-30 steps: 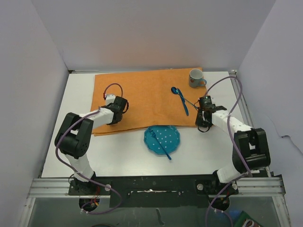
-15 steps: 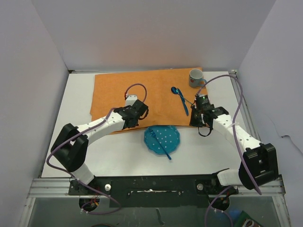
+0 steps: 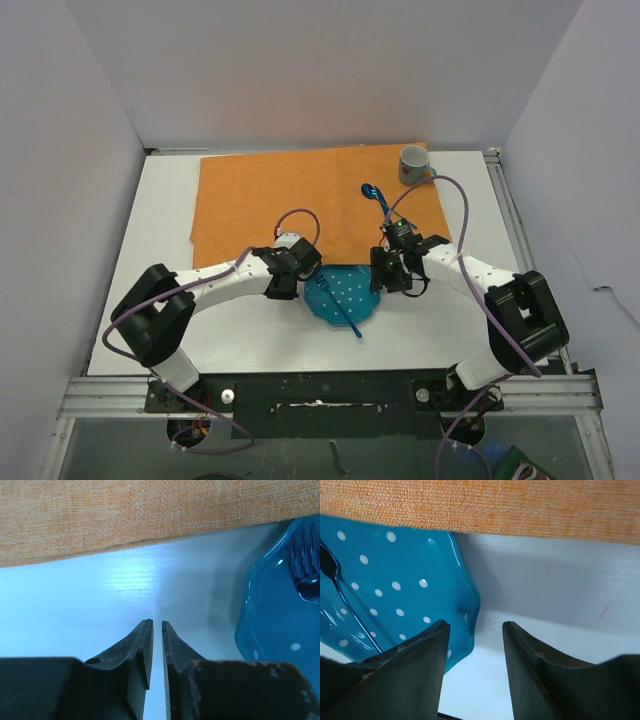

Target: Set the dinner table for one person

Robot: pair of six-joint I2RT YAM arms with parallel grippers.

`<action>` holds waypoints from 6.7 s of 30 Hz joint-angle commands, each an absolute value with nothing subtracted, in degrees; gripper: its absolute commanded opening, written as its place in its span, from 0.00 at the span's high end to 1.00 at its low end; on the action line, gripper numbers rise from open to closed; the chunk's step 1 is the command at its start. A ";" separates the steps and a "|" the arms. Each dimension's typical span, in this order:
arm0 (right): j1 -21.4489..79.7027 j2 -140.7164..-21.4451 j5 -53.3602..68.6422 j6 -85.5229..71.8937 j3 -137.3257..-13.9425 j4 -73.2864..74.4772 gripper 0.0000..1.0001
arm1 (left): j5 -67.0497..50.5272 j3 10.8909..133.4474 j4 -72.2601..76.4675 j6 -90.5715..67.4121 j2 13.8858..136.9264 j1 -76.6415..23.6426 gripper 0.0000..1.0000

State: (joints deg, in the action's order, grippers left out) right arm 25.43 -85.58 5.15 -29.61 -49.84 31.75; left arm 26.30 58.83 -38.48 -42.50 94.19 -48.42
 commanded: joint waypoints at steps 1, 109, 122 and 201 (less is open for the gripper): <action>27.09 -87.76 6.27 -29.53 -50.56 28.34 0.52 | 21.95 58.17 -33.52 -43.80 93.74 -48.61 0.85; 28.39 -93.29 5.73 -26.67 -47.73 24.70 0.45 | 28.21 77.65 -41.16 -49.44 105.67 -61.46 1.00; 28.39 -93.58 5.41 -26.24 -47.47 24.87 0.45 | 36.61 81.91 -46.90 -44.06 96.10 -52.74 1.00; 29.66 -88.76 16.31 -23.66 -50.93 29.13 0.46 | 55.78 74.66 -8.61 -8.12 106.07 -32.87 1.00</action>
State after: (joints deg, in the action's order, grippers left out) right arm 29.34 -92.31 15.79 -24.18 -50.74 27.42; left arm 50.57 71.40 -18.04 -16.64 102.32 -34.39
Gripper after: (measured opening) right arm 0.544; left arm 0.004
